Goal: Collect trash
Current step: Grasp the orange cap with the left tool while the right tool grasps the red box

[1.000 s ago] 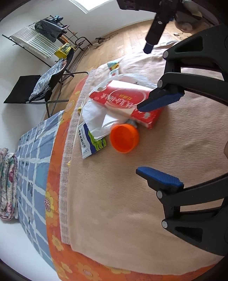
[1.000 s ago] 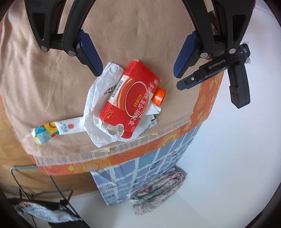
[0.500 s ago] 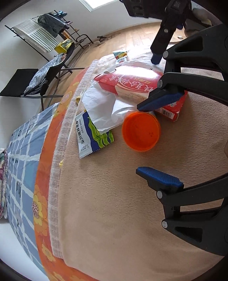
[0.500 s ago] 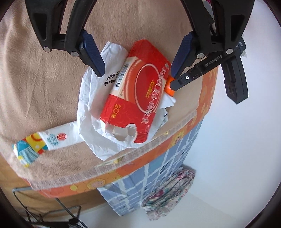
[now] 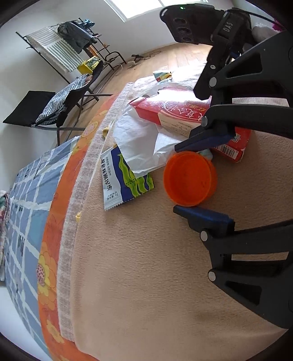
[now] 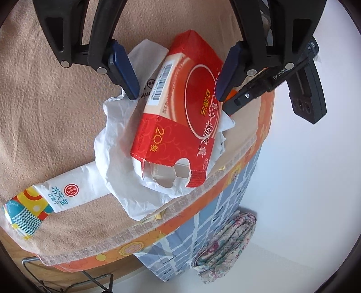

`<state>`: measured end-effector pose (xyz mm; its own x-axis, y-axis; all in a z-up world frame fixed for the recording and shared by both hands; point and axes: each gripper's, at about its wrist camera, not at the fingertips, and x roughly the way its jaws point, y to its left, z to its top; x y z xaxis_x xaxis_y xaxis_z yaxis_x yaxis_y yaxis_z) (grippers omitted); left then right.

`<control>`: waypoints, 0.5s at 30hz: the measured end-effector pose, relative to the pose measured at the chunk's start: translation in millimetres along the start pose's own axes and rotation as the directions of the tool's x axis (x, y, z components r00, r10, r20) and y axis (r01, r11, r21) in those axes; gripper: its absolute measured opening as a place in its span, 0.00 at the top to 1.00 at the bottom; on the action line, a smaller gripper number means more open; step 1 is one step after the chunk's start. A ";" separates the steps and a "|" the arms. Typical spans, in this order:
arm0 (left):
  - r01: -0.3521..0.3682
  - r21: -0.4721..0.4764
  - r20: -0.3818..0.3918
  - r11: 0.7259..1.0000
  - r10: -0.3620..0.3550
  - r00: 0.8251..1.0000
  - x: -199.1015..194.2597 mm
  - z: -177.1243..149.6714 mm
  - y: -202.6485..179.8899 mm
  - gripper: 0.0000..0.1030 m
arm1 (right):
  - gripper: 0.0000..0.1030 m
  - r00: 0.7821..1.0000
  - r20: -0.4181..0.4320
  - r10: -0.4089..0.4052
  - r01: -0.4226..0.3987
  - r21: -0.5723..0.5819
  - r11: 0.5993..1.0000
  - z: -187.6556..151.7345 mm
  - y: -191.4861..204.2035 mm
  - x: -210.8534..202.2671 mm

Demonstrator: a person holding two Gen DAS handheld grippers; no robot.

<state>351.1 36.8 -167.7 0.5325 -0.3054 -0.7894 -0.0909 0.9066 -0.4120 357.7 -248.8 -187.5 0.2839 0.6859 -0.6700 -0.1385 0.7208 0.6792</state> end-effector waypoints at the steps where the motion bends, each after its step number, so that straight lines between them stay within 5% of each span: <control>1: -0.003 0.005 0.004 1.000 0.003 1.000 0.1 -0.5 -0.9 0.54 | 0.35 1.000 0.000 0.011 -0.011 0.003 1.000 0.4 0.5 0.3; 3: -0.005 0.011 0.010 1.000 0.005 1.000 0.3 -0.9 -1.7 0.54 | 0.43 0.999 -0.009 0.037 -0.037 0.013 0.999 1.1 0.9 0.8; 7: -0.003 0.017 0.014 1.000 0.002 1.000 0.5 -0.9 -1.9 0.54 | 0.44 0.997 -0.011 0.080 -0.080 0.041 0.996 0.5 2.9 0.0; 15: 0.002 0.024 0.021 1.000 -0.002 1.000 -1.0 -3.6 -0.9 0.54 | 0.40 1.000 -0.021 0.019 -0.019 0.005 1.000 -2.5 10.1 16.3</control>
<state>347.7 35.2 -168.2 0.5502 -0.3013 -0.7788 -0.0695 0.9129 -0.4023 358.6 -230.1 -192.3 0.2613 0.7012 -0.6634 -0.1392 0.7074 0.6930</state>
